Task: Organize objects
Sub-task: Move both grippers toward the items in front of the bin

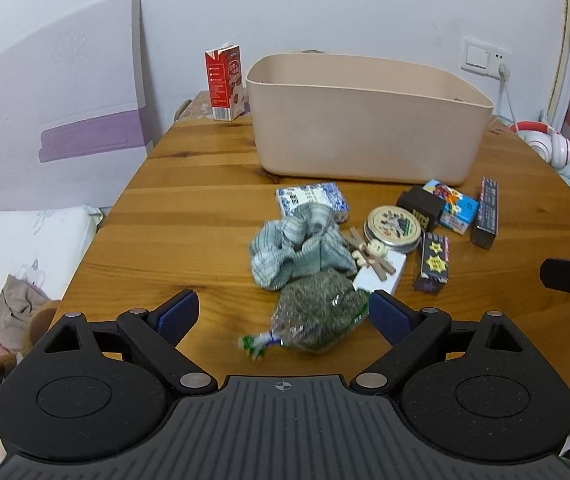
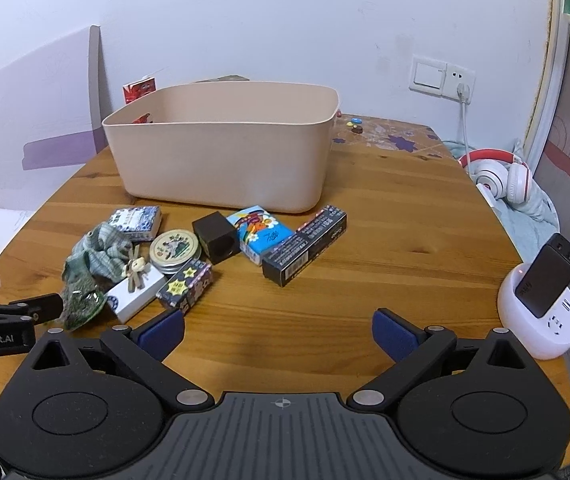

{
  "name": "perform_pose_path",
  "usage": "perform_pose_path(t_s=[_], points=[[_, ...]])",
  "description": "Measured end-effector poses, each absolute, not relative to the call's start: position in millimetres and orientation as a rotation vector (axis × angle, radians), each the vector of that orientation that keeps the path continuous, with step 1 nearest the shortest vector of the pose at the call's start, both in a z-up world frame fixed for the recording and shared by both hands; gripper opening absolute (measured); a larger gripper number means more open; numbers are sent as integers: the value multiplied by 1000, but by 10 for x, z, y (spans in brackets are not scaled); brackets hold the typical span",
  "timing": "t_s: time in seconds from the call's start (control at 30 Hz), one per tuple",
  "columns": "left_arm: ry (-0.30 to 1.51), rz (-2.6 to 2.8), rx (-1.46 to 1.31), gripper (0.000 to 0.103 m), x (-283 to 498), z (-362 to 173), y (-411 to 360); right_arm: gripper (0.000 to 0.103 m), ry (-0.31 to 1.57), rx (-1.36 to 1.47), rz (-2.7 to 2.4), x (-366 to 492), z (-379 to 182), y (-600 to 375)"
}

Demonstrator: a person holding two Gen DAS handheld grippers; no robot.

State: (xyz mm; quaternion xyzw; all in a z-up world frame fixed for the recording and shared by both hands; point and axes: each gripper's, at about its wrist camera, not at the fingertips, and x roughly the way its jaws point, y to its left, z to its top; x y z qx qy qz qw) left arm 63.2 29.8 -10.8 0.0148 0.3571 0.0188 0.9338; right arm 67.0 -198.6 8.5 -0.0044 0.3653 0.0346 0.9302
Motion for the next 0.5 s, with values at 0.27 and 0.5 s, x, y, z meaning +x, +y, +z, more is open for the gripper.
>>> perform_pose_path(t_s=[0.27, 0.5], points=[[741, 28, 31, 93, 914, -129, 322, 95, 764, 17, 54, 940, 1, -2048], [758, 23, 38, 86, 1176, -183, 342, 91, 780, 14, 44, 1168, -94, -2054]])
